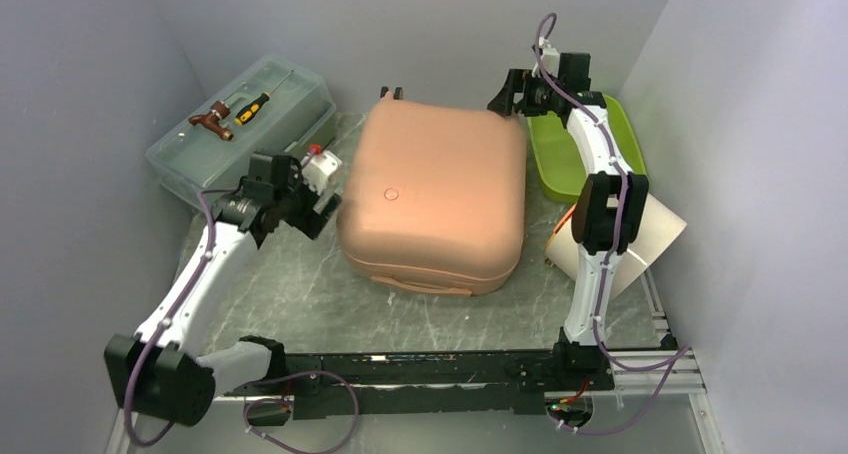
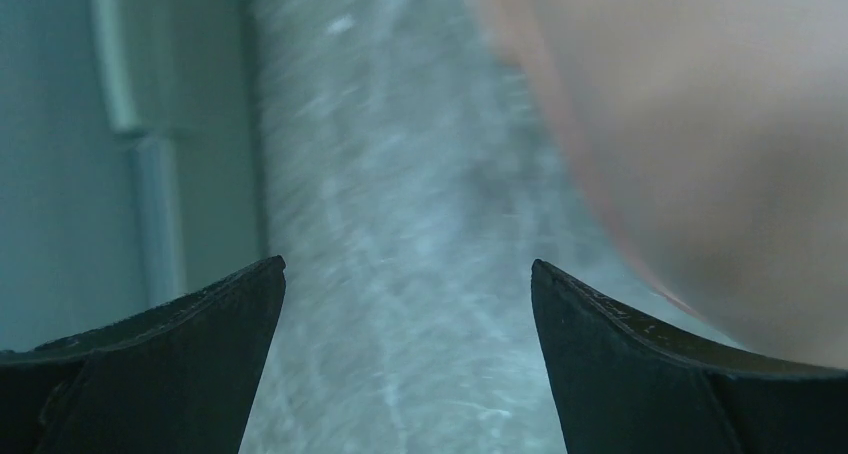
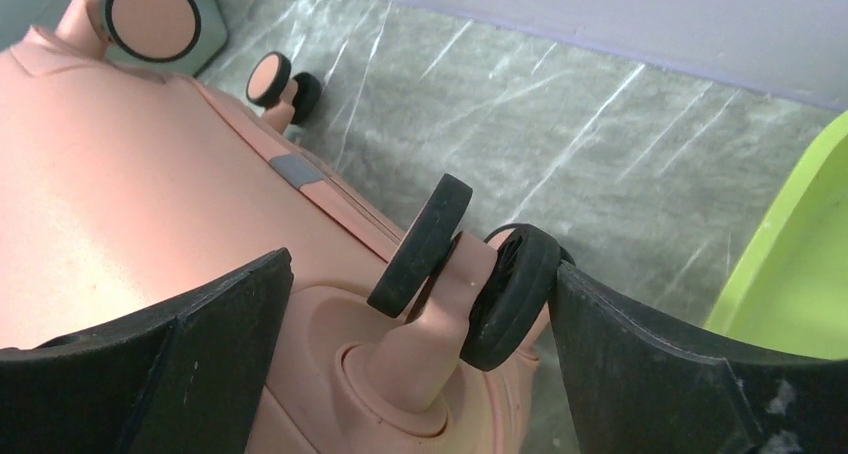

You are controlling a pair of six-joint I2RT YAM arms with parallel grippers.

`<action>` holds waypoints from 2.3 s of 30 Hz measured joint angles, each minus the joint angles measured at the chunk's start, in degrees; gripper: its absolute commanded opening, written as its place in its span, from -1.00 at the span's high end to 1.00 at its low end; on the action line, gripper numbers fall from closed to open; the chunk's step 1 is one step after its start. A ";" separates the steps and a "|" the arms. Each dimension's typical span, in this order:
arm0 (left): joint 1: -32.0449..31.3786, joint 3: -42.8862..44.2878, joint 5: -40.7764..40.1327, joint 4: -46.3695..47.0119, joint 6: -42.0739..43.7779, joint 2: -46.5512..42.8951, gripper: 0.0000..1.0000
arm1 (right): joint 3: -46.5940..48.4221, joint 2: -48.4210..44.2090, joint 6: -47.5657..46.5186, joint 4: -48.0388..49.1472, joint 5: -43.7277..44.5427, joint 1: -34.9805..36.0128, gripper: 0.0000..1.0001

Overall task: Open, take out, and arrange the luggage
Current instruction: Adjust the luggage at the center of the board.

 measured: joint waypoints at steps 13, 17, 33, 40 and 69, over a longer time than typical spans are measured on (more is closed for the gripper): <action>9.11 -1.60 -10.62 5.57 0.52 3.54 -0.98 | -16.22 -15.32 -16.22 -2.93 -4.24 2.99 -1.00; 9.11 -0.48 -4.68 2.60 1.07 -0.66 -0.98 | -19.98 -19.71 -19.39 -4.28 -5.29 4.42 -1.00; 10.12 8.63 38.69 -23.58 17.75 -17.46 -0.98 | -23.28 -22.12 -16.06 -2.32 -2.91 4.90 -1.00; 9.99 -5.73 36.02 -21.14 22.93 -18.36 -0.98 | -23.47 -21.99 -14.80 -1.79 -2.32 4.90 -1.00; 6.21 2.10 11.30 -11.61 1.44 10.93 -0.98 | -22.58 -22.75 -32.02 -6.54 -5.27 6.14 -1.00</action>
